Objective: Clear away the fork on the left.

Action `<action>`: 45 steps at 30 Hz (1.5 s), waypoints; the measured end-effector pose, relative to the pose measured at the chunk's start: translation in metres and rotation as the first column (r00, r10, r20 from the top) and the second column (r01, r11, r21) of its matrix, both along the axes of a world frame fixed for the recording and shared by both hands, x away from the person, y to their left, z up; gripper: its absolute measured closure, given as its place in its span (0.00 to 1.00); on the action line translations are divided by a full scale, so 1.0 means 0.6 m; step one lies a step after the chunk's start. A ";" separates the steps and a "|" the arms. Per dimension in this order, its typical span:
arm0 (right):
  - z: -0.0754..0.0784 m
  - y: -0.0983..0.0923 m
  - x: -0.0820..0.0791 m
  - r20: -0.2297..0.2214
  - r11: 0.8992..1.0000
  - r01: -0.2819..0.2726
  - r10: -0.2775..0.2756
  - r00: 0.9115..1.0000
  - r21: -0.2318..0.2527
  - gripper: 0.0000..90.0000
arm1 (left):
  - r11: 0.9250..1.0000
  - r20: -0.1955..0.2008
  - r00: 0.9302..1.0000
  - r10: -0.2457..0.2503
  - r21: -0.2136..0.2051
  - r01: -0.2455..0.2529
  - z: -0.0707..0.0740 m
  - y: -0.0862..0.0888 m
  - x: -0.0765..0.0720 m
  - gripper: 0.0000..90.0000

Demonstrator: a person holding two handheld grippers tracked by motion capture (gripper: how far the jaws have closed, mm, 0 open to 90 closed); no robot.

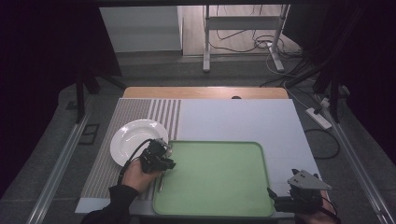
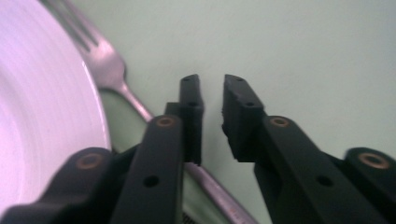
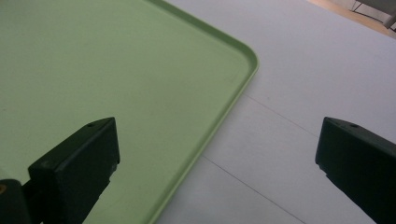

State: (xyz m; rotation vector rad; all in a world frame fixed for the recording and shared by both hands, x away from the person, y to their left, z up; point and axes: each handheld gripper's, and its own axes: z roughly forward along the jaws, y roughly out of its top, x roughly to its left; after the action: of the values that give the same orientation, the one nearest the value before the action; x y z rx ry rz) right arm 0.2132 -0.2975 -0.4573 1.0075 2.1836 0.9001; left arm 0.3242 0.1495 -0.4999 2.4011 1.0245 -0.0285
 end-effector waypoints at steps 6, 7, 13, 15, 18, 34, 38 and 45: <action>0.000 0.000 0.000 0.002 1.000 0.001 -0.001 1.000 -0.001 0.00 | 0.998 0.051 0.997 -0.051 -0.024 0.053 0.011 -0.006 -0.011 0.74; 0.000 0.000 0.000 0.002 1.000 0.001 -0.001 1.000 -0.001 0.00 | 0.998 0.051 0.997 -0.051 -0.024 0.053 0.011 -0.006 -0.011 0.70; 0.000 0.000 0.000 0.000 1.000 0.002 -0.002 1.000 0.000 0.00 | 0.997 0.105 0.994 -0.023 -0.072 0.030 0.022 0.005 -0.018 0.43; 0.000 0.000 0.000 0.000 1.000 0.002 -0.002 1.000 0.000 0.00 | 0.995 0.112 0.994 -0.006 -0.094 0.017 0.022 0.011 -0.018 0.33; 0.000 0.000 0.000 0.000 1.000 0.002 -0.002 1.000 0.000 0.00 | 0.994 0.118 0.993 0.016 -0.108 -0.003 0.022 0.019 -0.018 0.19; 0.000 0.000 0.000 -0.001 1.000 0.003 -0.003 1.000 0.005 0.00 | 0.990 0.096 0.995 0.040 -0.141 -0.026 0.022 0.052 -0.026 0.00; 0.000 -0.001 0.000 -0.002 1.000 0.005 -0.005 1.000 0.008 0.00 | 0.988 0.103 0.993 0.056 -0.150 -0.041 0.021 0.063 -0.032 0.00; 0.000 0.000 0.000 -0.002 1.000 0.005 -0.005 1.000 0.007 0.00 | 0.987 0.118 0.990 0.081 -0.149 -0.063 0.022 0.080 -0.048 0.00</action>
State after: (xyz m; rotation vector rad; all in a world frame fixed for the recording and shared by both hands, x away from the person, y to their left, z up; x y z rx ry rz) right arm 0.2134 -0.2978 -0.4572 1.0168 2.1804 0.9057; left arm 0.2952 0.1977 -0.4867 2.2051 1.0151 0.0684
